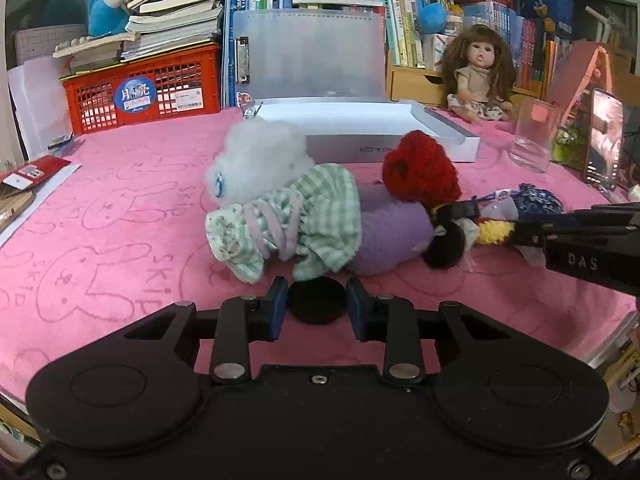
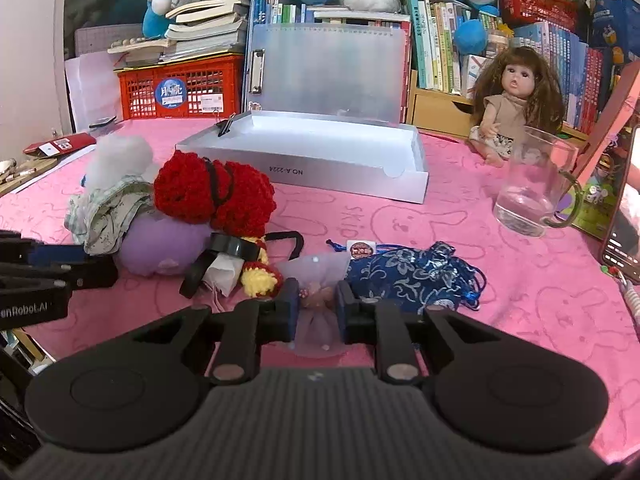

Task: Organize objects
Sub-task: 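Lift the bow clip with the right tool while the left tool carries the puck to the box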

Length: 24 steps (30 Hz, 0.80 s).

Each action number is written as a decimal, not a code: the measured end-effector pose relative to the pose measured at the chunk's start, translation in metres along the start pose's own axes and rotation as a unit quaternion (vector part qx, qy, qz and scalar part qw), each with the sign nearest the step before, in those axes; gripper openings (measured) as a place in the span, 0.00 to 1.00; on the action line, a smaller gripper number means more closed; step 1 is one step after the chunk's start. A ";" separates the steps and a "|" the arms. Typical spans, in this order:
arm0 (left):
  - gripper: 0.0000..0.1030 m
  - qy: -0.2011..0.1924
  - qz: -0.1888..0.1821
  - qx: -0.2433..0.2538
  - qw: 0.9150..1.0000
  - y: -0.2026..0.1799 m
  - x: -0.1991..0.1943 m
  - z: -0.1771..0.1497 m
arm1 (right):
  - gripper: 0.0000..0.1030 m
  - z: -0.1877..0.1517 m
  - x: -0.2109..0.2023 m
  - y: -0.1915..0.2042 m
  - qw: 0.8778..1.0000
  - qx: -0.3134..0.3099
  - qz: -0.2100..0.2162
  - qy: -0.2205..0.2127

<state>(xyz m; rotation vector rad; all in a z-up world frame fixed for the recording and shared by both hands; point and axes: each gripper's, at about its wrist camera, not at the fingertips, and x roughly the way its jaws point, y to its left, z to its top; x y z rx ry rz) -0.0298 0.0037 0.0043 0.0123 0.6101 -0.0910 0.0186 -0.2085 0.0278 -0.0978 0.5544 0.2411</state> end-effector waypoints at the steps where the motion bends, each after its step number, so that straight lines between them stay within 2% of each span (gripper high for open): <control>1: 0.29 0.000 -0.003 -0.002 1.000 -0.001 -0.003 -0.002 | 0.22 0.000 -0.001 -0.001 1.000 0.002 -0.002 -0.001; 10: 0.29 -0.021 -0.021 0.008 1.000 -0.015 -0.029 -0.002 | 0.22 0.005 -0.017 -0.005 1.000 0.008 -0.010 -0.022; 24: 0.29 -0.054 -0.043 0.018 0.997 -0.018 -0.036 0.031 | 0.22 0.014 -0.026 -0.010 0.998 0.019 -0.018 -0.049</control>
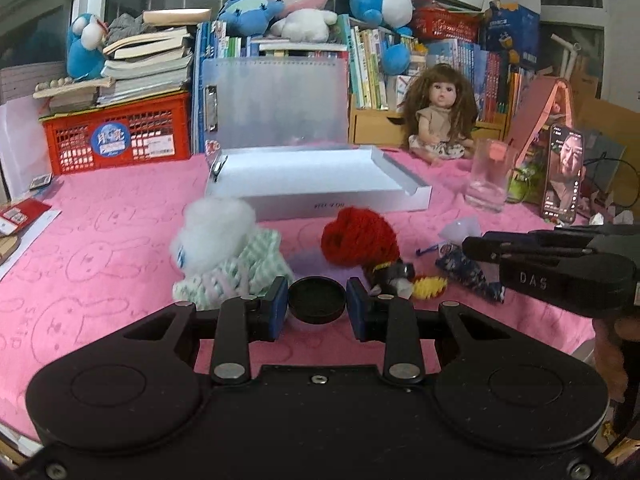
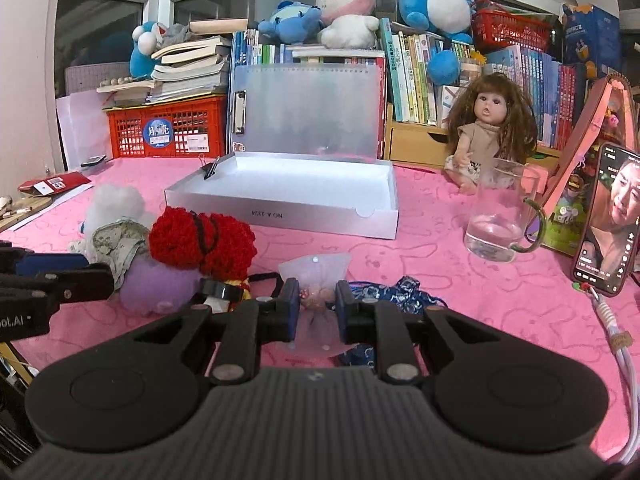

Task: Organize objects
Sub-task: 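Lift the bow clip with the right tool while the left tool carries the puck to the box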

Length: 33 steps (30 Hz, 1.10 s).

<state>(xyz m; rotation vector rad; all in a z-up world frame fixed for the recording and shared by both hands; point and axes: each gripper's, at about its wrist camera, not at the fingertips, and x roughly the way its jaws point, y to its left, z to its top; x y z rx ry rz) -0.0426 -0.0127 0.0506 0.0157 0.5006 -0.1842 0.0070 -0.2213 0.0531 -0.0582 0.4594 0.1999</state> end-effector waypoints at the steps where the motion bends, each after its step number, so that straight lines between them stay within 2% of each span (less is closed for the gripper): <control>1: 0.29 -0.001 -0.003 0.001 1.000 0.000 0.002 0.003 | 0.22 0.001 0.000 0.000 1.000 0.001 -0.001 -0.002; 12: 0.29 -0.026 -0.008 -0.005 1.000 0.009 0.018 0.045 | 0.22 0.019 0.000 -0.011 0.999 0.007 -0.005 -0.031; 21: 0.29 -0.021 -0.012 -0.028 0.999 0.024 0.039 0.066 | 0.22 0.043 0.009 -0.008 0.999 -0.004 0.001 -0.050; 33: 0.29 -0.015 -0.022 -0.028 0.999 0.042 0.069 0.092 | 0.22 0.064 0.041 0.000 0.999 -0.013 0.025 -0.026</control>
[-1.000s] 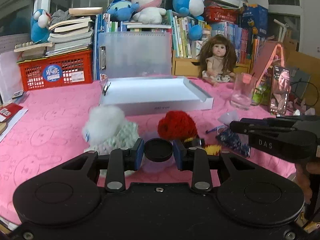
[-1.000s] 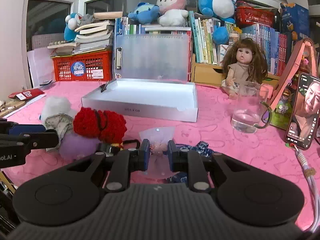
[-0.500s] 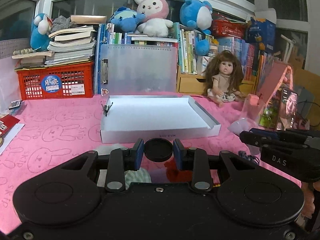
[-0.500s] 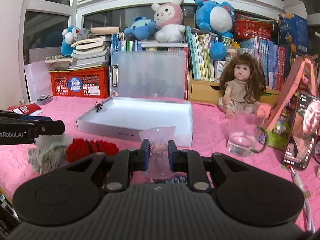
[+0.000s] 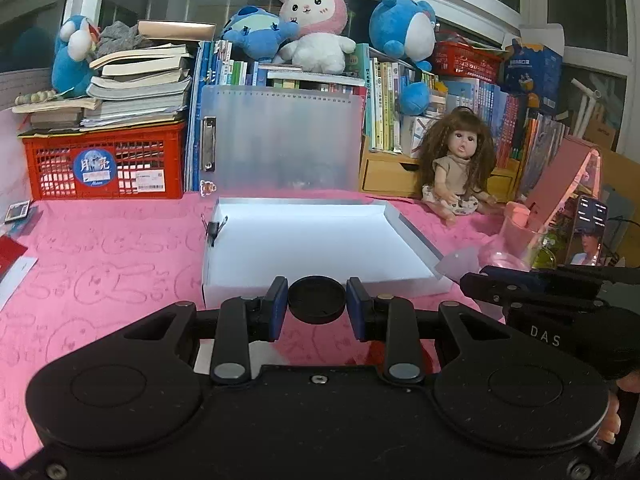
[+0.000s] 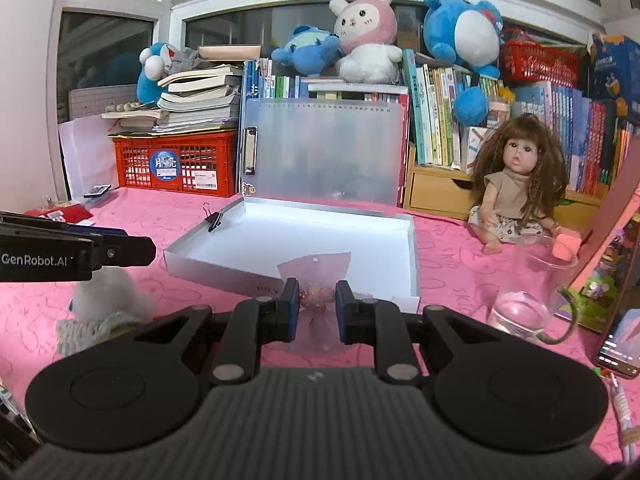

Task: Organize objects
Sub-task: 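Lift the bow clip with the right tool while the left tool carries the puck to the box, then lower both items into the white box and open both tools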

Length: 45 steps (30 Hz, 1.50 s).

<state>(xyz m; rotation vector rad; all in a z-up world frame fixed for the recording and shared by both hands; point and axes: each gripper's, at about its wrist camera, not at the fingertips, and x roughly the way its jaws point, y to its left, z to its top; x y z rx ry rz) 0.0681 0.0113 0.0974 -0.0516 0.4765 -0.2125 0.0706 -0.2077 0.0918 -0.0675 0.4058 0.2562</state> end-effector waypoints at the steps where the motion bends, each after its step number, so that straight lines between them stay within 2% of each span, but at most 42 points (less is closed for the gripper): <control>1: 0.29 0.001 0.001 0.003 1.000 0.002 0.003 0.003 | 0.22 0.002 0.004 -0.002 1.000 0.004 0.001 0.003; 7: 0.29 0.013 0.002 0.000 1.000 0.012 0.029 0.023 | 0.22 0.019 0.026 -0.023 0.999 0.036 0.002 0.028; 18: 0.29 0.085 -0.006 -0.043 0.995 0.035 0.112 0.059 | 0.22 0.046 0.088 -0.060 0.989 0.114 0.023 0.089; 23: 0.29 0.112 0.000 -0.063 0.992 0.043 0.154 0.068 | 0.22 0.053 0.116 -0.067 0.986 0.125 0.024 0.110; 31: 0.29 0.143 0.027 -0.045 0.988 0.037 0.204 0.059 | 0.22 0.052 0.157 -0.072 0.982 0.123 0.006 0.140; 38: 0.29 0.164 0.042 -0.033 0.985 0.033 0.227 0.057 | 0.22 0.044 0.180 -0.073 0.981 0.114 -0.010 0.159; 45: 0.29 0.182 0.049 -0.023 0.982 0.029 0.240 0.048 | 0.22 0.040 0.193 -0.066 0.980 0.098 -0.006 0.176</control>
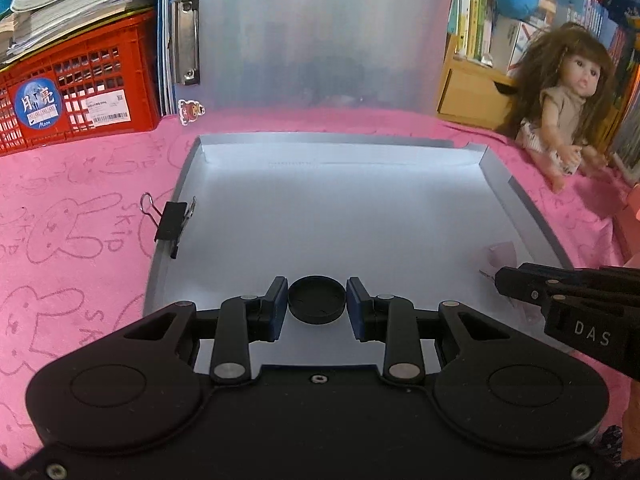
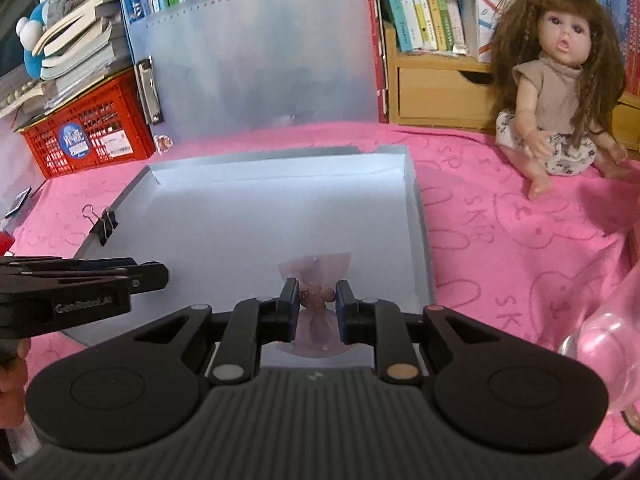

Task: Organize objects
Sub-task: 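Lower both items into the white box and open both tools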

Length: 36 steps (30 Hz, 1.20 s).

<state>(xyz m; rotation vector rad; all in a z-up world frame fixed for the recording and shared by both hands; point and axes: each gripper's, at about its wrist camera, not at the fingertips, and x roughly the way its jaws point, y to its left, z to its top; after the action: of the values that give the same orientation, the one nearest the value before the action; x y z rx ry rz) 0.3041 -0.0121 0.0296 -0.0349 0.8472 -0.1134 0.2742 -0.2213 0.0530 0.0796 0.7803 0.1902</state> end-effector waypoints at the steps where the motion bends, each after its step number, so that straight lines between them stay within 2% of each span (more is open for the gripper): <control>1: 0.29 0.000 0.001 0.001 1.000 0.000 0.001 0.000 | 0.22 -0.001 0.001 0.001 1.000 -0.001 -0.001 0.002; 18: 0.30 0.004 0.012 0.007 1.000 -0.001 0.007 -0.005 | 0.23 -0.008 0.007 -0.002 1.000 0.001 -0.001 0.010; 20: 0.30 0.006 0.012 0.006 1.000 -0.002 0.006 -0.005 | 0.30 -0.009 0.006 -0.002 1.000 0.001 -0.001 0.005; 21: 0.31 0.007 0.010 0.003 1.000 -0.001 0.005 -0.005 | 0.31 -0.008 0.004 -0.002 1.000 0.000 -0.003 0.000; 22: 0.37 0.006 0.005 0.002 1.000 -0.001 0.003 -0.005 | 0.42 -0.008 0.002 -0.002 1.000 -0.003 -0.005 -0.006; 23: 0.41 0.005 0.001 0.002 1.000 0.000 0.001 -0.004 | 0.46 -0.007 0.000 -0.002 1.000 -0.005 -0.007 -0.011; 26: 0.50 -0.013 -0.004 0.006 1.000 0.000 -0.011 -0.004 | 0.49 -0.005 -0.009 0.000 1.000 -0.014 -0.003 -0.023; 28: 0.62 -0.021 -0.006 0.011 1.000 -0.001 -0.022 -0.005 | 0.53 -0.004 -0.017 0.001 0.999 -0.019 -0.001 -0.031; 30: 0.69 -0.029 -0.012 0.018 0.999 0.000 -0.035 -0.007 | 0.56 -0.005 -0.027 0.001 0.999 -0.023 0.004 -0.041; 36: 0.73 -0.060 -0.035 0.025 0.997 0.004 -0.073 -0.016 | 0.63 -0.016 -0.067 0.001 0.996 -0.045 0.020 -0.075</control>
<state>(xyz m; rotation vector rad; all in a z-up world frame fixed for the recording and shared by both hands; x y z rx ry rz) 0.2440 0.0004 0.0731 -0.0239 0.7226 -0.1959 0.2159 -0.2335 0.0881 0.0234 0.6194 0.2537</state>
